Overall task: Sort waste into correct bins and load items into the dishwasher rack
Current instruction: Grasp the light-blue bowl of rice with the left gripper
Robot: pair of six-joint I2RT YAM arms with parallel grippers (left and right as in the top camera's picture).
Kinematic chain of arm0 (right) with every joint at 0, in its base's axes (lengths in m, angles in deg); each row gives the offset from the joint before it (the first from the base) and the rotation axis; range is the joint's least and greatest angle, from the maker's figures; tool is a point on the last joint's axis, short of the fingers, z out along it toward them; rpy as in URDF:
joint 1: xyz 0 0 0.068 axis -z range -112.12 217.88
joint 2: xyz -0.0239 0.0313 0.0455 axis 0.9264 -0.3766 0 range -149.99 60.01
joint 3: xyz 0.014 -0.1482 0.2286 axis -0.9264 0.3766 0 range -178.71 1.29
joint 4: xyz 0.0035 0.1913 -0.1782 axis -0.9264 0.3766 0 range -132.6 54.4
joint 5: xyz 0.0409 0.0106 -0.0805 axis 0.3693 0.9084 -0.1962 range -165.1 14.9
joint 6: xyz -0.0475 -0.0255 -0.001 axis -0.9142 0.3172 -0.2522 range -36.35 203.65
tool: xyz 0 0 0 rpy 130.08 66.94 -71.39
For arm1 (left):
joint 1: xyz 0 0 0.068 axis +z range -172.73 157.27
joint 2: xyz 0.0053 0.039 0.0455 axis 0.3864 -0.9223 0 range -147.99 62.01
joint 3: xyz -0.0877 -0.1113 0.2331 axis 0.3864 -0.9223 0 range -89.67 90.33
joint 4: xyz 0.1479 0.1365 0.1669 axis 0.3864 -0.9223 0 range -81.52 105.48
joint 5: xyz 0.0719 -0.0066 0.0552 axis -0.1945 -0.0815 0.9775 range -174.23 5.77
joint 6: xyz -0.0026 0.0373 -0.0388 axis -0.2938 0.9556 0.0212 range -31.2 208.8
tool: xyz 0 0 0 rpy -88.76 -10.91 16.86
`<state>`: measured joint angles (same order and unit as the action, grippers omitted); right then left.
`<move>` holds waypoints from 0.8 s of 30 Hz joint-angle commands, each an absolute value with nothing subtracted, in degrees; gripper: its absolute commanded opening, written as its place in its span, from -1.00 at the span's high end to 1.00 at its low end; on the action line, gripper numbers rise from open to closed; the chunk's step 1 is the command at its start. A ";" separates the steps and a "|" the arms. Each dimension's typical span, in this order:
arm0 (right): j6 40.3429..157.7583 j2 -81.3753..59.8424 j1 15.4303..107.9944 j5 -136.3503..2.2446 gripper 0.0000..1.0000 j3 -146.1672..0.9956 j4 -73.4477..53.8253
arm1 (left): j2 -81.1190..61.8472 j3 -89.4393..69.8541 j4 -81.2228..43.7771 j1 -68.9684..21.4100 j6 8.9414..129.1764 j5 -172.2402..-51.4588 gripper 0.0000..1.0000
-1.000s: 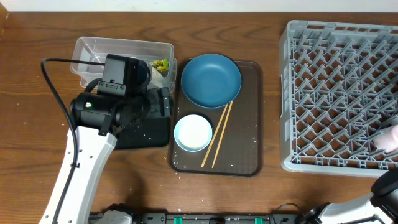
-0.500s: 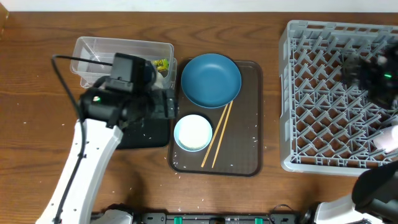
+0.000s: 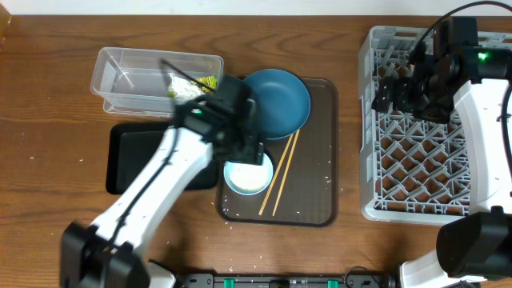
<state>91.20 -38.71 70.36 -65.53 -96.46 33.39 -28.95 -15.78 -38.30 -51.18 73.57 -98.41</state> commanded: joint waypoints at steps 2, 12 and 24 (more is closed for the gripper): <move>92.80 -37.73 70.09 -68.27 -0.99 -96.14 34.18 | -34.76 -16.24 -37.05 -55.96 73.53 -98.28 -0.45; 92.80 -37.71 70.09 -68.24 -0.98 -96.14 35.03 | -45.21 -16.24 -34.62 -61.86 73.53 -94.30 0.13; 92.80 -37.73 70.12 -68.66 -0.99 -96.14 36.10 | -46.24 -17.33 -31.67 -62.39 73.53 -93.60 0.60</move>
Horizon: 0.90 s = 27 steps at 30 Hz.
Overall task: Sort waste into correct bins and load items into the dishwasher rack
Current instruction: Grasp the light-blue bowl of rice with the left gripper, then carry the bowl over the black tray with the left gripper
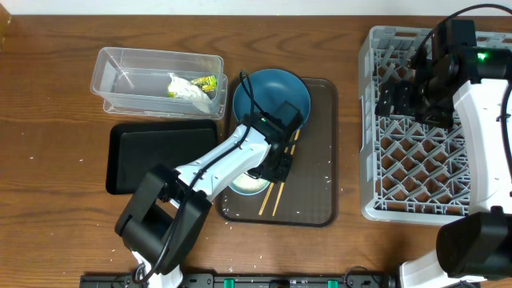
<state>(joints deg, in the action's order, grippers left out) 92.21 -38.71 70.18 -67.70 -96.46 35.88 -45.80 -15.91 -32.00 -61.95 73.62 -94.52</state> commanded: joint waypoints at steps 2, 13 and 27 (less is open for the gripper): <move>92.78 -37.71 70.09 -68.70 -0.98 -96.14 36.10 | -46.34 -18.08 -31.21 -62.83 73.51 -93.58 0.60; 92.76 -37.73 70.12 -69.18 -0.98 -96.14 36.65 | -46.15 -18.89 -30.67 -64.05 73.53 -92.92 0.88; 92.17 -37.71 70.16 -71.33 -0.99 -96.14 37.10 | -32.25 -15.61 -40.00 -61.76 75.30 -88.53 0.88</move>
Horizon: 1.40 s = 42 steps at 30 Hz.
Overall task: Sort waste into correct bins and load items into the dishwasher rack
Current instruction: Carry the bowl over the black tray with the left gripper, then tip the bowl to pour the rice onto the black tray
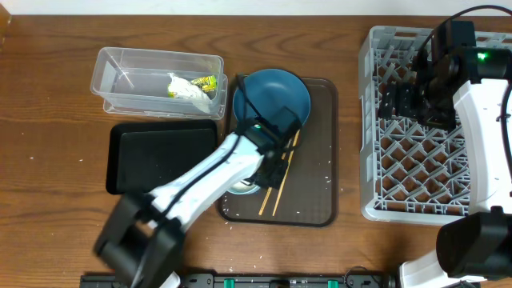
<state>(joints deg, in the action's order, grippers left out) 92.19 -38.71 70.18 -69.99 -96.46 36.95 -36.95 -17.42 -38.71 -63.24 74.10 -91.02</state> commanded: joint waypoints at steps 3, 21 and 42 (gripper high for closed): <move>92.17 -37.71 70.16 -71.92 -0.98 -96.14 37.35 | -27.98 -15.61 -41.77 -58.87 75.52 -87.17 0.88; 90.64 -37.71 70.16 -72.13 -0.99 -96.14 38.22 | -25.30 -20.13 -41.88 -17.50 99.36 -133.95 0.88; 90.40 -37.71 70.16 -72.13 -0.98 -96.14 38.83 | -40.51 -23.87 -42.60 5.13 97.20 -174.38 0.88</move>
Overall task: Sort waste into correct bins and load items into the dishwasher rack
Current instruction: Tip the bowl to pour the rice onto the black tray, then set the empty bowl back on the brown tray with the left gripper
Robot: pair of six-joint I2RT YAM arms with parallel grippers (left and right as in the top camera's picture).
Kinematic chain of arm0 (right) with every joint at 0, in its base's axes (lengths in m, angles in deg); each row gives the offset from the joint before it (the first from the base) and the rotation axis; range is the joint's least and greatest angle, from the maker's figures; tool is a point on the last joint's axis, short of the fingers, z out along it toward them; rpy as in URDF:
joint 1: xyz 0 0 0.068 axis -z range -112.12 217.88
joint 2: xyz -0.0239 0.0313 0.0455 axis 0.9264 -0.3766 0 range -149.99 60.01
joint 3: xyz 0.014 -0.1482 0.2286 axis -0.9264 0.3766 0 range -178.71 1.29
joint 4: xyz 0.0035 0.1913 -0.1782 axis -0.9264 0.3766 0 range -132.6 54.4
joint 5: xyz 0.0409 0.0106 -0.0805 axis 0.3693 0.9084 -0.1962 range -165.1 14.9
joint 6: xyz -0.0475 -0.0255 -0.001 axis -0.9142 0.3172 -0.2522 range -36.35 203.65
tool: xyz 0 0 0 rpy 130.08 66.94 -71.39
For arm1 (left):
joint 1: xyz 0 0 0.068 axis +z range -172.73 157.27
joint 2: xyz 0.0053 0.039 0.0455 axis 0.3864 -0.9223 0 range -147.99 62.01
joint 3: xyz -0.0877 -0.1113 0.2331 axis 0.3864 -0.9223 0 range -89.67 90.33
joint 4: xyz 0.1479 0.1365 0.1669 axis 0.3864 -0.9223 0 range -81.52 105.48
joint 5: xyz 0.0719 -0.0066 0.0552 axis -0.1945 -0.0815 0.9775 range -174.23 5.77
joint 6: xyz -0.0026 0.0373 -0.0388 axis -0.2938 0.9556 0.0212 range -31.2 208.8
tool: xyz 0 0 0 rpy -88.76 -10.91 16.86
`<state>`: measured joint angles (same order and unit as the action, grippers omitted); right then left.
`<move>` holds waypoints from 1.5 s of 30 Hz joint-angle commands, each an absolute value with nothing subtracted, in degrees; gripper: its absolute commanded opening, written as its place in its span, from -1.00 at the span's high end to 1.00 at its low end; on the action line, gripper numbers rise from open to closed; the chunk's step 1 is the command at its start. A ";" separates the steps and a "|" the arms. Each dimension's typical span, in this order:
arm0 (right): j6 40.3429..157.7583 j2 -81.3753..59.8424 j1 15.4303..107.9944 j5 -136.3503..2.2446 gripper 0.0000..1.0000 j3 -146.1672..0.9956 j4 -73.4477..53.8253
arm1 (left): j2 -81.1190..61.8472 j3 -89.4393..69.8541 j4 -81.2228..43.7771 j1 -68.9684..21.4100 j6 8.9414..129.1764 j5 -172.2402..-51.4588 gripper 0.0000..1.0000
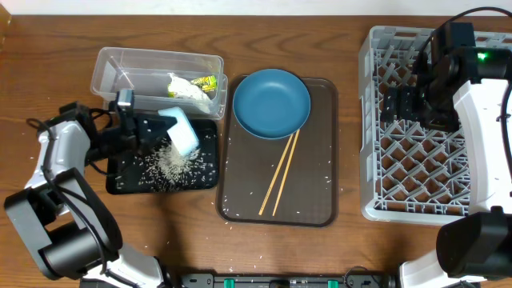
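Note:
My left gripper (164, 126) is shut on a pale blue bowl (183, 131), tipped on its side over the black bin (128, 182). A heap of white rice (172, 164) lies in the bin beneath the bowl. On the brown tray (316, 192) lie a blue plate (271, 102) and a pair of wooden chopsticks (279, 173). My right gripper (398, 100) hovers over the far left part of the grey dishwasher rack (376, 160); whether its jaws are open or shut is hidden by dark shapes.
A clear plastic bin (120, 76) behind the black one holds a crumpled wrapper (190, 88). Rice grains are scattered on the brown tray and on the table's front edge (240, 264). The rack fills the right side.
The left arm has moved from the brown tray to the black bin with the pale bowl, which is now tipped. Rice that was not in the bin now lies there. The right arm stayed put.
The bowl sat on the brown tray with my left gripper over it. At the two later moments the arm stayed low over the bowl on the tray. Now the bowl is off the tray, tipped over the black bin, with rice spilled in.

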<state>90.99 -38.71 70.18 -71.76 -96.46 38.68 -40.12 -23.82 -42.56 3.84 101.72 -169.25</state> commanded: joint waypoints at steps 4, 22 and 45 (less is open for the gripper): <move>90.35 -37.71 70.16 -72.13 -0.98 -96.14 38.92 | -40.51 -23.87 -43.19 6.85 91.76 -174.38 0.88; 90.22 -37.73 70.16 -72.29 -0.98 -96.14 39.42 | -40.51 -23.82 -40.77 9.13 99.69 -169.97 0.88; 90.22 -37.73 70.16 -72.29 -0.99 -96.14 39.92 | -32.79 -23.65 -50.71 0.69 111.87 -161.71 0.88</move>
